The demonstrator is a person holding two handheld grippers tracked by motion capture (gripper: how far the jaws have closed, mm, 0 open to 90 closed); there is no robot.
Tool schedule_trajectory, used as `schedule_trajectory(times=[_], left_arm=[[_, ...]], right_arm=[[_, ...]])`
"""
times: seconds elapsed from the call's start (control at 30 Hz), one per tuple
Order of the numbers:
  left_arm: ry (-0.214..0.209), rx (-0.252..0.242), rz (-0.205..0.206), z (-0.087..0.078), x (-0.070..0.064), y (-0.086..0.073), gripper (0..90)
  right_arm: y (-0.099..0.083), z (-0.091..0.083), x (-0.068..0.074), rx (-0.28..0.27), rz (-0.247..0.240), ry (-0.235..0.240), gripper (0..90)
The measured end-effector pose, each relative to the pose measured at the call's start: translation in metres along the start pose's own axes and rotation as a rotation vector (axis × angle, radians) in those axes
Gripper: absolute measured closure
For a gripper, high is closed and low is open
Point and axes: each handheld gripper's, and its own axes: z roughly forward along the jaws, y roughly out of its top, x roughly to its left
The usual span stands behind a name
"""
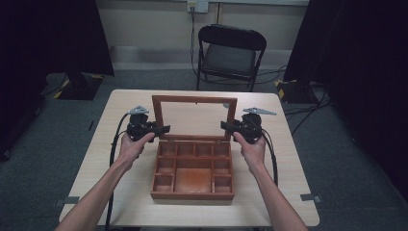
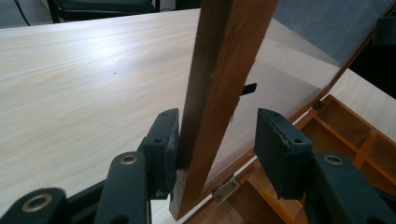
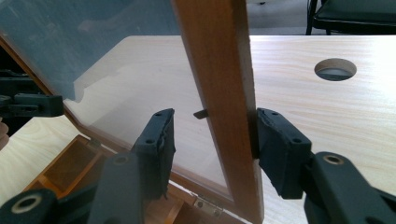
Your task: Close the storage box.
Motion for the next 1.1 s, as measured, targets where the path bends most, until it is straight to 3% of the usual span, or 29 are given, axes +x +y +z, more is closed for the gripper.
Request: schedule_trajectory(times=[0.47, 0.57, 0.8, 1.03, 1.1], left_arm=[[-0.015, -0.003, 0.033, -0.012, -0.006, -0.001, 47.3], [-0.008, -0.006, 0.025, -0.015, -0.009, 0.001, 40.1], [-0.014, -0.023, 0.011, -0.021, -0.01, 0.0, 36.2], [-0.024, -0.025, 0.05, -0.023, -0.016, 0.0, 42.7], [-0.032, -0.028, 0.044, -0.025, -0.016, -0.001, 44.8]], right_arm=[[-0.003, -0.007, 0.005, 0.007, 0.006, 0.038, 41.8], [-0.004, -0.008, 0.006, 0.009, 0.004, 0.041, 39.5], [-0.007, -0.011, 0.006, 0.015, 0.012, 0.045, 34.4], [-0.008, -0.012, 0.009, 0.022, 0.006, 0.056, 34.7], [-0.009, -0.012, 0.011, 0.033, 0.005, 0.068, 32.6]])
